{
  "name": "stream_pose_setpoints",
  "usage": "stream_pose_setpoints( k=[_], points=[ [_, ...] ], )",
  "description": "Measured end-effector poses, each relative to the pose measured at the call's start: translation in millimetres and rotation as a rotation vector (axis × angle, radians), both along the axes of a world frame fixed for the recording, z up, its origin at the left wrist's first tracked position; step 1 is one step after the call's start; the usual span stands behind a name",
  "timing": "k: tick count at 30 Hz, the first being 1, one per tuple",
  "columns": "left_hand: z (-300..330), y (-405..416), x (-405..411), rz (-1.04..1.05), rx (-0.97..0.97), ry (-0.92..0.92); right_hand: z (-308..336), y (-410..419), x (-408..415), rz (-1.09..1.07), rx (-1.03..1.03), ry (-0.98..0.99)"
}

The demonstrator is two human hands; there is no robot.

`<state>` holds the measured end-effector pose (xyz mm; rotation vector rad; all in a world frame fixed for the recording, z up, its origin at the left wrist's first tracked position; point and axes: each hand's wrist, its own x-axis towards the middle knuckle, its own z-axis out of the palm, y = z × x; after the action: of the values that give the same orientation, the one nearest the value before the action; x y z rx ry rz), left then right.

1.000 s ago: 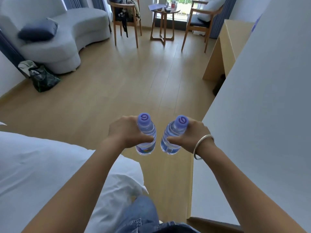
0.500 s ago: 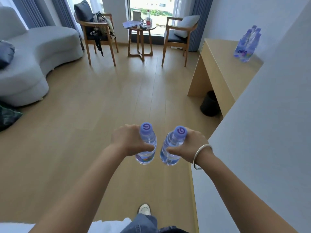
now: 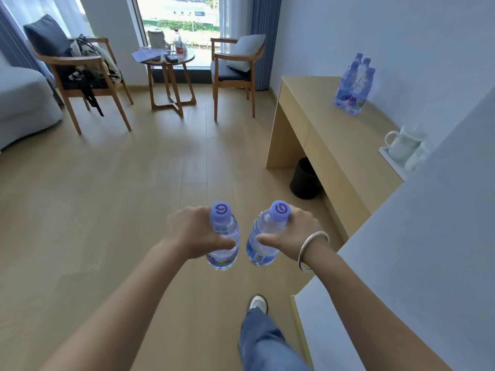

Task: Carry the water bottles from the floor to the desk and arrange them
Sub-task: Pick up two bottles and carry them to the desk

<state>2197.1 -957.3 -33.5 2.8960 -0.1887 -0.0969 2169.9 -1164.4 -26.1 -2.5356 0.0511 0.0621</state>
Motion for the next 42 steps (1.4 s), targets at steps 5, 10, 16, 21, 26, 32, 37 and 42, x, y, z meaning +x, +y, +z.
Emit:
stream_pose_setpoints(
  k=[5,10,16,21,26,32,37,42],
  points=[
    [-10.6,-29.6,93.4,-0.038,0.0,0.012,-7.8,-27.5,87.5,-0.039,0.011,0.025],
    [-6.0,-72.0,193.4,-0.083,0.012,0.026,-2.5,-66.2,178.9,-0.112,0.047,0.031],
    [6.3,-119.9,286.2,-0.134,-0.055,0.0,2.5,-113.5,258.6,-0.219,0.078,0.003],
    [3.5,-152.0,351.6,-0.189,-0.095,0.006,-3.1,-142.0,311.9,-0.3,0.101,0.007],
    [-4.4,-180.4,434.2,-0.266,-0.072,0.024,-12.1,-162.6,379.5,-0.385,0.065,0.044],
    [0.3,-215.2,564.7,-0.406,-0.069,0.01,-10.6,-185.3,485.3,-0.494,0.036,0.033],
    [13.8,-247.0,667.1,-0.511,-0.037,-0.022,0.9,-204.7,566.7,-0.607,0.057,0.021],
    [17.7,-289.3,741.1,-0.589,-0.024,0.011,4.6,-228.8,621.8,-0.736,0.083,0.025]
  ],
)
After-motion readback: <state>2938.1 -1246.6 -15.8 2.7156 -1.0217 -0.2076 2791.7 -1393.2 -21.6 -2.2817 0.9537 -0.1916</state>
